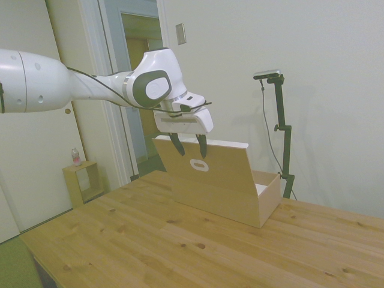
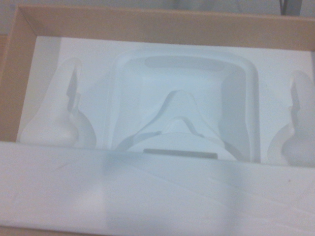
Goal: Close the box
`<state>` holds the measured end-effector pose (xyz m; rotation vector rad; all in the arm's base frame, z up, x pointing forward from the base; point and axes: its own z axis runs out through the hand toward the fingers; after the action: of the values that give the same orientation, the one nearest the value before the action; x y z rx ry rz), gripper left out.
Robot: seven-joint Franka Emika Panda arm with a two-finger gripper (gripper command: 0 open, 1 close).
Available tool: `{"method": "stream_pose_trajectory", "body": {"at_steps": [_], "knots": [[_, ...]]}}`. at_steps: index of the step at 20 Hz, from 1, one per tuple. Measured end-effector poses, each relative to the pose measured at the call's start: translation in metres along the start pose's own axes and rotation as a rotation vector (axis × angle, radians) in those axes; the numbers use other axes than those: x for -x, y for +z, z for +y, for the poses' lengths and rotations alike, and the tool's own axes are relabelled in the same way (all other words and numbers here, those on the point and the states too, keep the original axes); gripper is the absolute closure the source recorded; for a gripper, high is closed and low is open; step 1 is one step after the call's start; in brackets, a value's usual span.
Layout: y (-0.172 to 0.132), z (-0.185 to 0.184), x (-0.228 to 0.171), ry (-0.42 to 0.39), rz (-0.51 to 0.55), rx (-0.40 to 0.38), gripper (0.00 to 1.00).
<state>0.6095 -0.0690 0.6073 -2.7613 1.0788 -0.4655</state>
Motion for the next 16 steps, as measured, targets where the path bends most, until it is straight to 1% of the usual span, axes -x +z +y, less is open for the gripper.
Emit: {"method": "stream_pose_trajectory", "body": {"at_steps": [4, 10, 16], "knots": [[-0.011, -0.014, -0.013, -0.011, 0.014, -0.005, 0.00], [-0.012, -0.034, -0.034, -0.026, 0.021, -0.004, 0.00], [-0.004, -0.040, -0.056, -0.039, 0.024, 0.008, 0.00]]}}
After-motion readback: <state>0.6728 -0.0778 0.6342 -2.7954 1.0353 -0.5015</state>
